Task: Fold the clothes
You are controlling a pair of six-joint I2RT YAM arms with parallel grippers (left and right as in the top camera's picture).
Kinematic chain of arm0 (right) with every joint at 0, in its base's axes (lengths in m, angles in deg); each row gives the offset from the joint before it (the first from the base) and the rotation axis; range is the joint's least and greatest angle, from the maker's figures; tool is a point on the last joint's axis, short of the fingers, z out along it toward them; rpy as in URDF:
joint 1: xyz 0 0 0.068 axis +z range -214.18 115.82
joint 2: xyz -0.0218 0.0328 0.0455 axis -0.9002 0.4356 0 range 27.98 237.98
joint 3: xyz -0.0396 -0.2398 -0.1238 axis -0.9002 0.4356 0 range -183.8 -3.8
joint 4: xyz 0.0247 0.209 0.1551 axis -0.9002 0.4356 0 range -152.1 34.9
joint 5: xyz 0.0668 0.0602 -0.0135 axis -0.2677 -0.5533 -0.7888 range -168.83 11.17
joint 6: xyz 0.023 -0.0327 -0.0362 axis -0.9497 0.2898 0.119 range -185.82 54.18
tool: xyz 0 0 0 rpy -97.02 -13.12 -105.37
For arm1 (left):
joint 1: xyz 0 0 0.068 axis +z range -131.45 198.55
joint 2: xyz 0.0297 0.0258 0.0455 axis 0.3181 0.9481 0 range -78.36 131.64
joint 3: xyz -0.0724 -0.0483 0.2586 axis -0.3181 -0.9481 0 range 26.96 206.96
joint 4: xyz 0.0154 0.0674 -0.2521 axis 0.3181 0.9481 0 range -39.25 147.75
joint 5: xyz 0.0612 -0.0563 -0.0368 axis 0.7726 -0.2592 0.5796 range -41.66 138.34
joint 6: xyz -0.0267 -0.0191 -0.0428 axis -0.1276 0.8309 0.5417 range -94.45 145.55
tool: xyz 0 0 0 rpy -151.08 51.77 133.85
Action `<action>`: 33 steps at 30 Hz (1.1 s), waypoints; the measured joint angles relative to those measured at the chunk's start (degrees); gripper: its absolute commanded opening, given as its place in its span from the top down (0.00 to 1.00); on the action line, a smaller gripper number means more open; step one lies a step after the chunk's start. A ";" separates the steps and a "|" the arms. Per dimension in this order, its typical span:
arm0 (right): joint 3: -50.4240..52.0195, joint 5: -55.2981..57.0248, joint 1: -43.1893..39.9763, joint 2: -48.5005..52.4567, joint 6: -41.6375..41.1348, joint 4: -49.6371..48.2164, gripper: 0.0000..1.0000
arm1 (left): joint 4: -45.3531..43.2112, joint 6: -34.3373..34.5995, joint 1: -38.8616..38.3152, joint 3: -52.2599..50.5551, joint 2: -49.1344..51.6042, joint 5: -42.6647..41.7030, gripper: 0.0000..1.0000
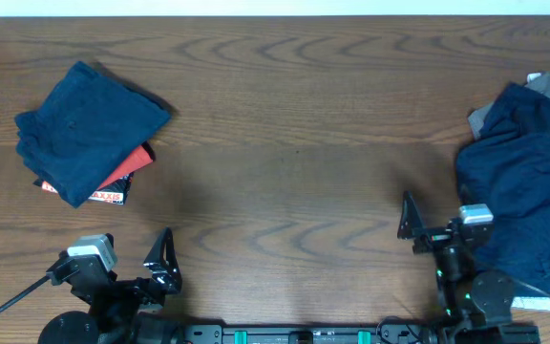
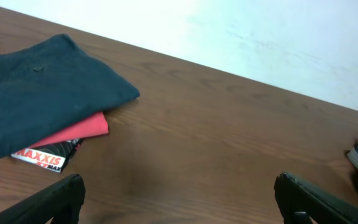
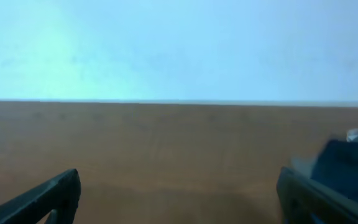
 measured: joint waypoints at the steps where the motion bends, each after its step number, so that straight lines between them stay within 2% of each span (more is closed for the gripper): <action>1: 0.92 -0.26 0.00 0.00 1.05 -0.52 0.01 | 0.00 0.00 0.00 0.00 0.00 0.00 0.02; 10: 2.29 -3.58 0.00 0.07 8.24 1.84 0.01 | 0.02 0.02 0.00 0.00 0.00 0.00 0.02; 33: 2.29 -4.09 0.00 0.07 9.51 1.81 0.01 | 0.00 0.00 0.00 0.00 0.00 0.00 0.02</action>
